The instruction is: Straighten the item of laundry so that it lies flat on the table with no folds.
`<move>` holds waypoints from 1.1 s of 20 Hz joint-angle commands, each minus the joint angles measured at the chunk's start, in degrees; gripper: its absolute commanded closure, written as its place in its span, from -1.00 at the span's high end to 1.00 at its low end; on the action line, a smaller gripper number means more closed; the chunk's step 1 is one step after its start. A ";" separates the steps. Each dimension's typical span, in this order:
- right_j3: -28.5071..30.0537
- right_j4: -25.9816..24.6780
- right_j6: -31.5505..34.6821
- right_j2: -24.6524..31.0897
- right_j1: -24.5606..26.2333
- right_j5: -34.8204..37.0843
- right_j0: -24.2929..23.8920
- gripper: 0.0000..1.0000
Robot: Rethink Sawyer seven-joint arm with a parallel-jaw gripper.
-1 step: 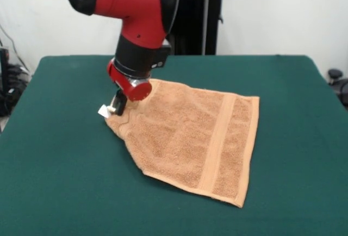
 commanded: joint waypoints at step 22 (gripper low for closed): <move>4.86 6.55 -8.06 5.67 -5.62 -0.07 0.87 1.00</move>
